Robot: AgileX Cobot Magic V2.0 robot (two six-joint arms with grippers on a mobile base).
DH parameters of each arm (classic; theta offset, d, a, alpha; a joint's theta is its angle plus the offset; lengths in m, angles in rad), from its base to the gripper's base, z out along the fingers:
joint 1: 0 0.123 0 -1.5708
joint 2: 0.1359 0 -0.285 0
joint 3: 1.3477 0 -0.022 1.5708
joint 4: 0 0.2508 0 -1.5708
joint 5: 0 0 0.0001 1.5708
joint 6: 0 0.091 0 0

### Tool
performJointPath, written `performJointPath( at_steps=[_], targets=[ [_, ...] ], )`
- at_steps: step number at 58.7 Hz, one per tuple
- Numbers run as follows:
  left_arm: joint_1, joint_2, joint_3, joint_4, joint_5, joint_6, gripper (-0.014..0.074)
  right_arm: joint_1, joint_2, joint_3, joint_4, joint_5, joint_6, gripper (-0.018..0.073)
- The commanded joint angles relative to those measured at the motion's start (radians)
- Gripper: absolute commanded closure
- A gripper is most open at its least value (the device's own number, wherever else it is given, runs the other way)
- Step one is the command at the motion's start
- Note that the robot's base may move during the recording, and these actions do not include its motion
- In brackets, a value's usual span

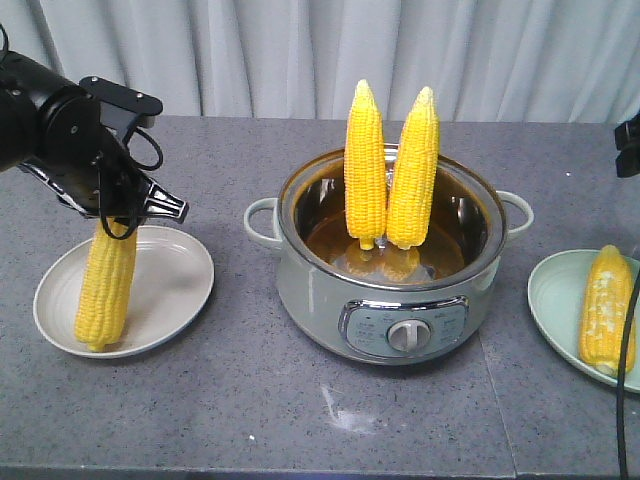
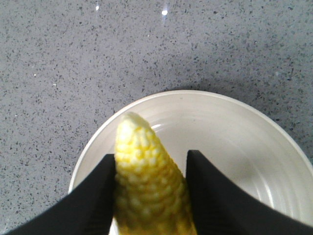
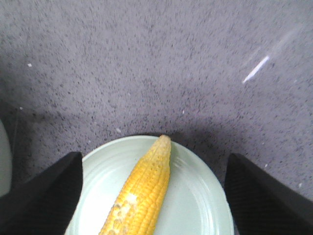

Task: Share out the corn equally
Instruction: 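Open both grippers and lift them away from the plates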

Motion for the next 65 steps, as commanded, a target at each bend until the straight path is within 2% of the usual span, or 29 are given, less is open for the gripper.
performJointPath(
  at_steps=[1,9,19,29,33,42,49,57,61,65],
  targets=[
    [0.001,-0.047,-0.034,0.012,-0.025,-0.012,0.0225,-0.004,-0.062,-0.034,-0.007,-0.070,0.011,-0.0006],
    [0.001,-0.047,-0.034,0.012,-0.012,-0.012,0.0183,-0.004,-0.078,-0.034,-0.007,-0.071,0.015,-0.0006],
    [0.001,-0.048,-0.034,0.014,0.002,-0.012,0.0173,-0.004,-0.084,-0.034,-0.007,-0.063,0.015,-0.0006],
    [0.001,-0.058,-0.034,0.015,0.010,-0.012,0.0173,-0.004,-0.089,-0.034,0.055,-0.046,0.015,-0.0004],
    [0.001,-0.069,-0.034,0.015,0.006,-0.011,0.0173,-0.004,-0.089,-0.036,0.121,-0.046,-0.003,-0.0004],
    [-0.002,-0.112,-0.034,0.014,-0.022,-0.007,0.0173,-0.004,-0.098,-0.039,0.398,-0.060,-0.133,-0.0004],
    [-0.002,-0.159,-0.034,-0.002,-0.055,-0.010,0.0173,-0.004,-0.095,-0.039,0.686,-0.066,-0.338,-0.0004],
    [-0.002,-0.208,-0.034,-0.093,-0.138,-0.008,0.0174,0.002,-0.069,-0.039,0.962,-0.055,-0.537,-0.0004],
    [-0.002,-0.226,-0.034,-0.139,-0.182,-0.008,0.0174,0.024,-0.046,-0.039,1.025,-0.059,-0.581,-0.0004],
    [-0.002,-0.235,-0.034,-0.195,-0.223,0.001,0.0174,0.065,-0.016,-0.039,1.037,-0.076,-0.607,-0.0004]
  ],
)
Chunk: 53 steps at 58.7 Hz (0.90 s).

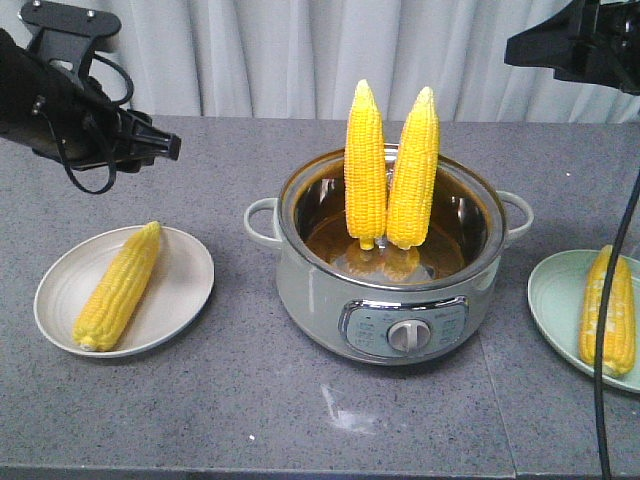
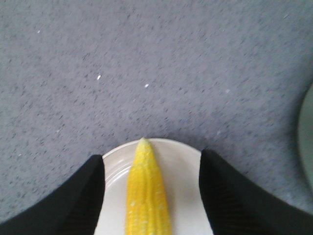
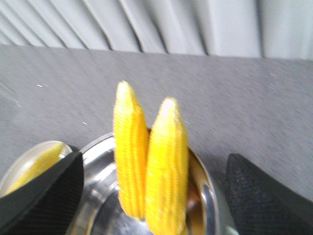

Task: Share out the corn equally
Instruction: 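Open both grippers and lift them away from the plates, then move the right gripper to the next corn cob in the pot and grasp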

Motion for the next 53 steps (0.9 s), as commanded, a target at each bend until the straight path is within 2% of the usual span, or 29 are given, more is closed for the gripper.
performJointPath(
  at_steps=[1,12,21,32,53],
  targets=[
    [-0.002,-0.055,-0.034,-0.073,-0.113,0.004,0.0174,0.048,0.011,-0.030,0.101,-0.057,-0.073,-0.0004],
    [-0.002,-0.056,-0.034,-0.197,-0.139,0.080,0.0174,0.181,0.097,-0.030,0.016,-0.235,-0.106,-0.0004],
    [-0.002,-0.056,-0.034,-0.224,-0.139,0.101,0.0174,0.239,0.150,-0.030,-0.040,-0.341,-0.102,-0.0004],
    [-0.002,-0.056,-0.034,-0.224,-0.139,0.101,0.0174,0.238,0.192,-0.030,-0.043,-0.406,-0.071,-0.0004],
    [-0.002,-0.056,-0.034,-0.224,-0.139,0.101,0.0174,0.240,0.231,-0.030,-0.042,-0.399,-0.080,0.0013]
  ],
)
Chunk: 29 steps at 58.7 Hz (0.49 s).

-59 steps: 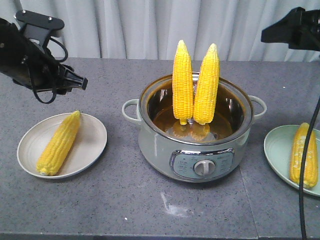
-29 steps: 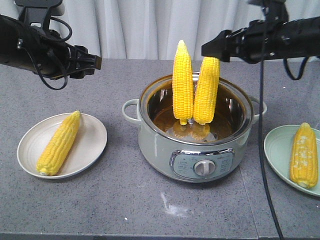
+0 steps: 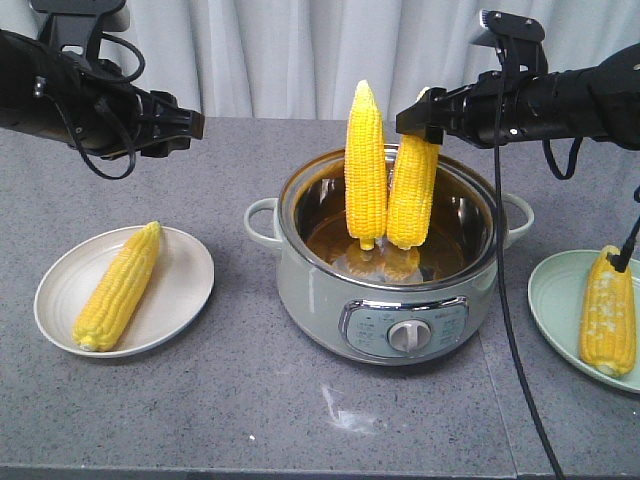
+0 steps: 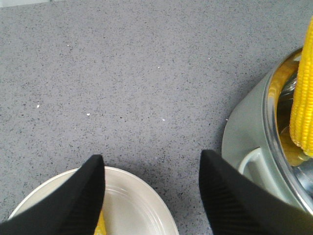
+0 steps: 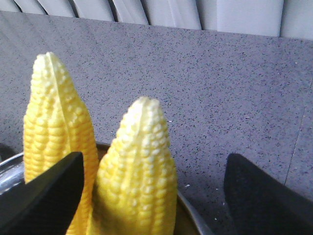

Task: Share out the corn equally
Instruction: 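Move the right gripper to the next corn cob in the pot and grasp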

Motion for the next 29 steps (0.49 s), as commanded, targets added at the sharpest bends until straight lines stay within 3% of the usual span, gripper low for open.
performJointPath(
  at_steps=[1,9,25,29],
  targets=[
    [-0.002,-0.044,-0.034,-0.011,-0.063,-0.001,0.0174,-0.001,-0.049,-0.030,0.027,-0.030,-0.012,0.0018],
    [-0.002,-0.044,-0.034,-0.011,-0.063,-0.002,0.0174,-0.001,-0.049,-0.030,0.027,-0.029,-0.005,0.0127],
    [-0.002,-0.044,-0.034,-0.011,-0.067,-0.002,0.0174,-0.002,-0.049,-0.030,0.026,-0.036,-0.012,0.0529],
    [-0.002,-0.044,-0.034,-0.011,-0.070,-0.002,0.0174,-0.002,-0.049,-0.030,0.026,-0.040,-0.012,0.0574]
  ],
)
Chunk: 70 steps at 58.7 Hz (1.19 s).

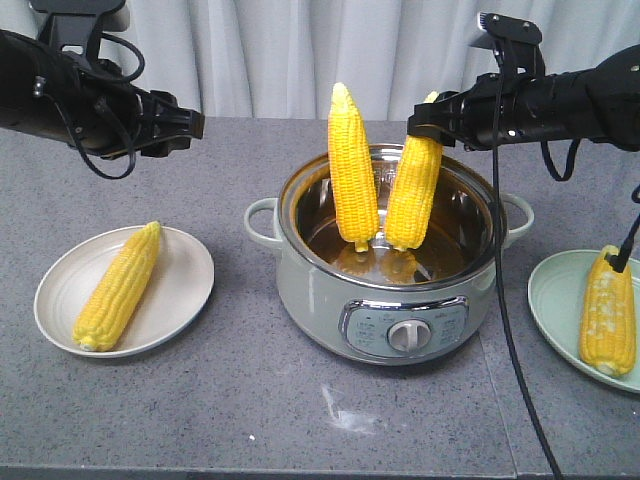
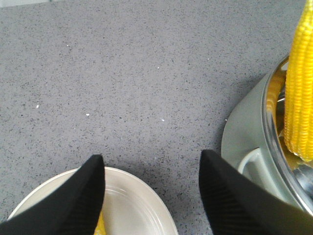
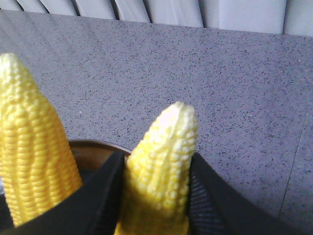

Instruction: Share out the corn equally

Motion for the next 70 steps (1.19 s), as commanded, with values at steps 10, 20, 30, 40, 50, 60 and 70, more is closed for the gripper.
performJointPath(
  at_steps=[10,20,30,40,50,60,70],
  targets=[
    [-0.002,-0.044,-0.034,-0.008,-0.069,-0.002,0.0174,-0.002,-0.051,-0.061,0.021,-0.033,-0.013,0.0568],
    [-0.002,-0.044,-0.034,-0.008,-0.069,-0.002,0.0174,-0.002,-0.051,-0.111,0.020,0.007,-0.009,0.0568],
    [-0.002,-0.044,-0.034,-0.008,-0.069,-0.002,0.0174,-0.002,-0.051,-0.121,0.022,-0.007,-0.009,0.0566],
    [-0.002,-0.044,-0.034,-0.008,-0.069,-0.002,0.0174,-0.002,-0.051,-0.120,0.028,-0.031,-0.009,0.0564],
    [-0.002,-0.044,-0.034,-0.011,-0.070,-0.003,0.0174,-0.002,-0.051,-0.120,0.028,-0.035,-0.009,0.0564],
    [-0.002,-0.043,-0.034,-0.105,-0.102,-0.005,0.0174,-0.004,-0.059,-0.120,0.024,-0.034,-0.009,0.0564],
    [-0.002,-0.043,-0.034,-0.259,-0.176,0.058,0.0174,-0.004,-0.121,-0.120,-0.020,-0.053,-0.012,0.0564]
  ],
)
